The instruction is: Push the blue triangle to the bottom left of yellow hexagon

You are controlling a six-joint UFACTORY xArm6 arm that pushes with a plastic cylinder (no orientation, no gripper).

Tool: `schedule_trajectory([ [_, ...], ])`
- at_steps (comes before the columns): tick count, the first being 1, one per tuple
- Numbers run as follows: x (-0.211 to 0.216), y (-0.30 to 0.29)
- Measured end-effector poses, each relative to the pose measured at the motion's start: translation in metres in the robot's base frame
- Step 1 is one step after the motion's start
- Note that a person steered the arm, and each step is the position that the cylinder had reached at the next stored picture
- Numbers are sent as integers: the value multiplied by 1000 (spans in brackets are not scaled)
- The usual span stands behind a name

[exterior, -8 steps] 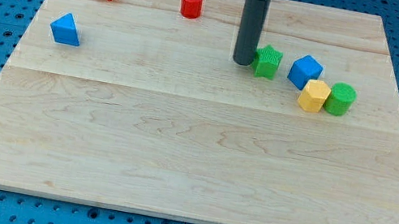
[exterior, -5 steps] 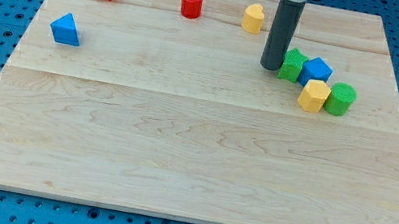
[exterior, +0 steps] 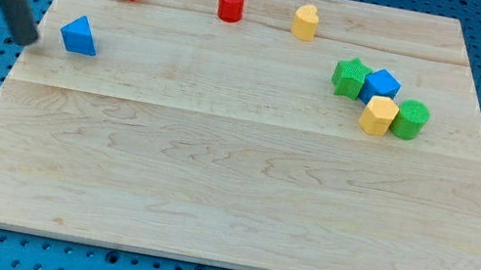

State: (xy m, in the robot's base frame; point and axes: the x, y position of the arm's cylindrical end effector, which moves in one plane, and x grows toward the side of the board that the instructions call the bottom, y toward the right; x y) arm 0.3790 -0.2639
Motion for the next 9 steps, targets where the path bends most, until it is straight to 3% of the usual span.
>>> schedule_trajectory([
  [1,0,70],
  [2,-3,-1],
  [3,-31,-7],
  [4,-47,50],
  [5,-28,148],
  [6,-8,198],
  [7,0,184],
  [9,10,323],
])
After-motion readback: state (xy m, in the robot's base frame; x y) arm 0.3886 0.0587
